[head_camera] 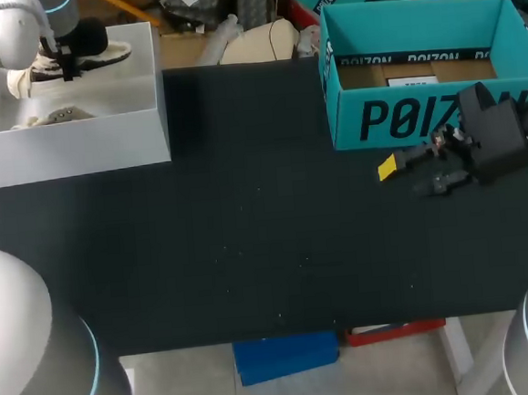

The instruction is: Take the shoe out of the shoebox, open the shoe tongue, remove and reinsert the insole, then place the shoe into the shoebox

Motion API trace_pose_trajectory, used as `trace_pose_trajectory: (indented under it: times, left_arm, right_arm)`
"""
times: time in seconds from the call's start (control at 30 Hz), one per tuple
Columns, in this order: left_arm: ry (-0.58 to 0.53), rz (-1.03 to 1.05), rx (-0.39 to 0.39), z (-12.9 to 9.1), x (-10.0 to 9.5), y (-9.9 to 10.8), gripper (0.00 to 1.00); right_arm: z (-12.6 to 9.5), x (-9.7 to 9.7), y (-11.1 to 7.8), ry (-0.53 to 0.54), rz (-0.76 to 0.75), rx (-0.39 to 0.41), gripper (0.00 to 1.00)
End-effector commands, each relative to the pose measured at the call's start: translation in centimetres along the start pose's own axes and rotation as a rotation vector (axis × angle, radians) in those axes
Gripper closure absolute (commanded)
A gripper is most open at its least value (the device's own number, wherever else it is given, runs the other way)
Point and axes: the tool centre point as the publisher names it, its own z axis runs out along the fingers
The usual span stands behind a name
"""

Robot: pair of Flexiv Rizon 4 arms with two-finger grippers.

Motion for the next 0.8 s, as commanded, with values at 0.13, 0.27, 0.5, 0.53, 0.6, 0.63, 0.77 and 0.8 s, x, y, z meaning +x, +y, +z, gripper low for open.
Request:
trace_pose_trajectory:
  times: [0.13, 0.27, 0.5, 0.53, 0.6, 0.63, 0.77, 0.8]
  left_arm:
    - [0.029, -0.004, 0.000, 1.7, 0.0, -0.3, 1.00]
    - [0.046, 0.000, 0.001, 2.1, 0.7, -0.5, 1.00]
    - [0.055, 0.008, -0.005, 2.6, 1.6, -0.7, 1.00]
    - [0.055, 0.008, -0.007, 2.7, 1.7, -0.7, 1.00]
    - [0.060, 0.009, -0.006, 2.9, 1.9, -0.8, 1.00]
    - [0.062, 0.011, -0.007, 3.0, 2.0, -0.9, 1.00]
    - [0.078, 0.016, -0.006, 3.1, 2.5, -0.9, 1.00]
    - [0.077, 0.017, -0.009, 3.2, 2.5, -0.9, 1.00]
  right_arm:
    - [0.1, 0.0, 0.0, -0.002, 0.001, 0.000, 0.00]
    - [0.1, 0.0, 0.0, -0.002, 0.001, 0.000, 0.00]
    - [0.1, 0.0, 0.0, -0.002, 0.001, 0.000, 0.00]
    - [0.1, 0.0, 0.0, -0.002, 0.001, 0.000, 0.00]
    - [0.1, 0.0, 0.0, -0.002, 0.001, 0.000, 0.00]
    - [0.1, 0.0, 0.0, -0.002, 0.001, 0.000, 0.00]
    - [0.1, 0.0, 0.0, -0.002, 0.001, 0.000, 0.00]
    - [0.1, 0.0, 0.0, -0.002, 0.001, 0.000, 0.00]
